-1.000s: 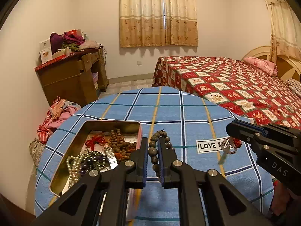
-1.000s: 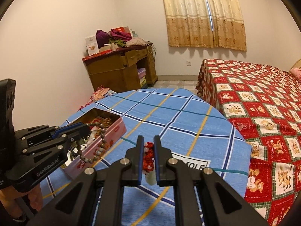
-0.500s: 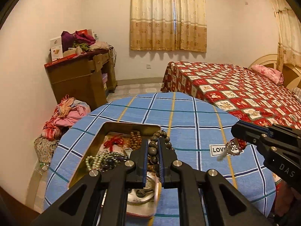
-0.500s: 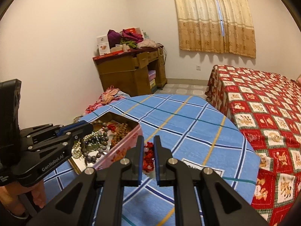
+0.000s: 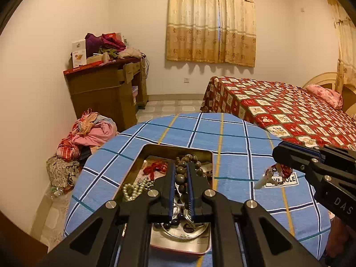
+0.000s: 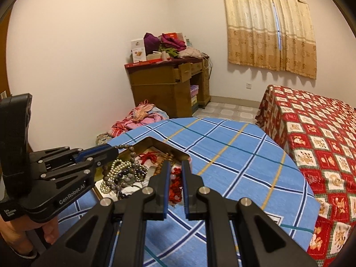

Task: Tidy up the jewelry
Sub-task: 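Carry both bead bracelets over the tin with both grippers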

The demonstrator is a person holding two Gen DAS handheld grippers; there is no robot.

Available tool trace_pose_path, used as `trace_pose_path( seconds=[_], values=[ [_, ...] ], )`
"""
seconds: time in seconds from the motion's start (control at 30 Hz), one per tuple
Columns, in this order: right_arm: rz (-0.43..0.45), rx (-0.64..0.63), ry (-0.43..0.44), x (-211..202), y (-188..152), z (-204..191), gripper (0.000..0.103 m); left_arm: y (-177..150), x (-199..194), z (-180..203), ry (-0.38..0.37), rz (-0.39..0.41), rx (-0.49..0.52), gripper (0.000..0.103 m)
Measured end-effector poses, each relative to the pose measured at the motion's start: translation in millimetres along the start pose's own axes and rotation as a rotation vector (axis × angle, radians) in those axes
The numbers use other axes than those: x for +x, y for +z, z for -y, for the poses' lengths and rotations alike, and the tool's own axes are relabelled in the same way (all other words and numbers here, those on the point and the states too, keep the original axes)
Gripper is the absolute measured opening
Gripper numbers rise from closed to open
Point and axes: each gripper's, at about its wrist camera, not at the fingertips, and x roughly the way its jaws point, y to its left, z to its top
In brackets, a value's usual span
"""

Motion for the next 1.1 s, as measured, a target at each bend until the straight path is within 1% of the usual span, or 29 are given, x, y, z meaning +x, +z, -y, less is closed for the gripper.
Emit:
trace_pose_path(
  seconds=[0.33, 0.7, 1.1],
  values=[
    [0.005, -0.040, 0.026, 13, 15, -14, 0.012, 4, 4, -22, 0.045, 0.001, -0.033, 0.009],
    [-0.023, -0.055, 0.062, 32, 18, -30, 0.012, 0, 12, -40, 0.079, -0.012, -0.053, 0.009],
    [-0.042, -0.091, 0.065, 50, 21, -46, 0.012, 0, 20, -57, 0.105, -0.022, -0.055, 0.009]
  ],
)
